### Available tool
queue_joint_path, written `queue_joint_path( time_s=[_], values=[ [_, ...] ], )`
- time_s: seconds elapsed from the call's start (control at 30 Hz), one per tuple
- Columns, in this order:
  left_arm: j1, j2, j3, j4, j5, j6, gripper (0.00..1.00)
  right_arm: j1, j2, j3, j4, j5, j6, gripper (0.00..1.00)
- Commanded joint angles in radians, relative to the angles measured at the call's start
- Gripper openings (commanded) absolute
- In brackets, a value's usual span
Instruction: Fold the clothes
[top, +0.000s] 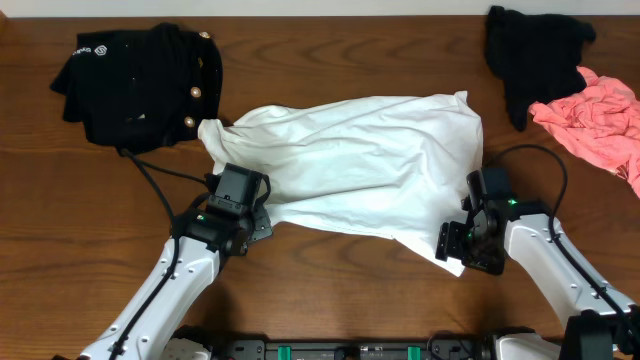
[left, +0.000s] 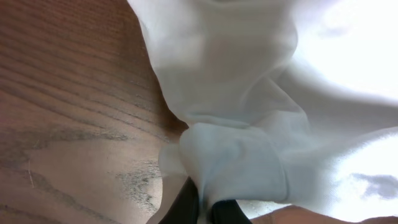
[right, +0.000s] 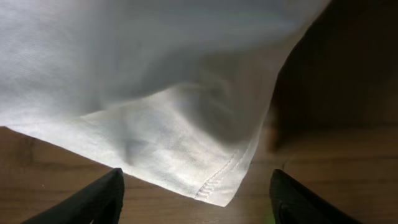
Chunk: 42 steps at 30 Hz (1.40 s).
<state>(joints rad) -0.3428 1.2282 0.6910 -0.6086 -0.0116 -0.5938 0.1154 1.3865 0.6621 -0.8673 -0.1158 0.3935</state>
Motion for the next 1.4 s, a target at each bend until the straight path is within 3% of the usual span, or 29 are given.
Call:
queue_joint_path(
  time_s=[0.0,0.33,0.53,0.57,0.6,0.63,0.67,0.87,1.03,1.37],
  values=[
    [0.006,-0.004,0.012,0.0,-0.027,0.017,0.06,0.017,0.002,-0.019,0.011,0.0,0.056,0.72],
    [0.006,-0.003,0.012,-0.004,-0.027,0.017,0.06,0.023,0.039,-0.052,0.07,-0.02,0.074,0.69],
    [0.006,-0.003,0.012,-0.008,-0.026,0.017,0.06,0.046,0.1,-0.055,0.106,-0.047,0.074,0.53],
    [0.006,-0.003,0.012,-0.008,-0.026,0.017,0.06,0.051,0.108,-0.055,0.113,-0.048,0.074,0.49],
    [0.006,-0.003,0.012,-0.008,-0.026,0.017,0.06,0.058,0.115,-0.055,0.117,-0.05,0.074,0.37],
    [0.006,-0.003,0.012,-0.007,-0.026,0.017,0.06,0.063,0.119,-0.054,0.121,-0.049,0.074,0.16],
    [0.006,-0.003,0.012,-0.007,-0.027,0.017,0.06,0.067,0.119,-0.053,0.12,-0.049,0.074,0.01],
    [0.006,-0.005,0.037,0.002,-0.027,0.043,0.06,0.067,0.118,0.024,0.089,-0.049,0.023,0.01],
    [0.006,-0.013,0.157,-0.004,-0.042,0.149,0.06,0.066,0.117,0.269,-0.032,-0.005,-0.085,0.01],
    [0.006,-0.016,0.51,-0.056,-0.386,0.277,0.06,0.008,0.117,0.875,-0.185,0.103,-0.299,0.01]
  ],
)
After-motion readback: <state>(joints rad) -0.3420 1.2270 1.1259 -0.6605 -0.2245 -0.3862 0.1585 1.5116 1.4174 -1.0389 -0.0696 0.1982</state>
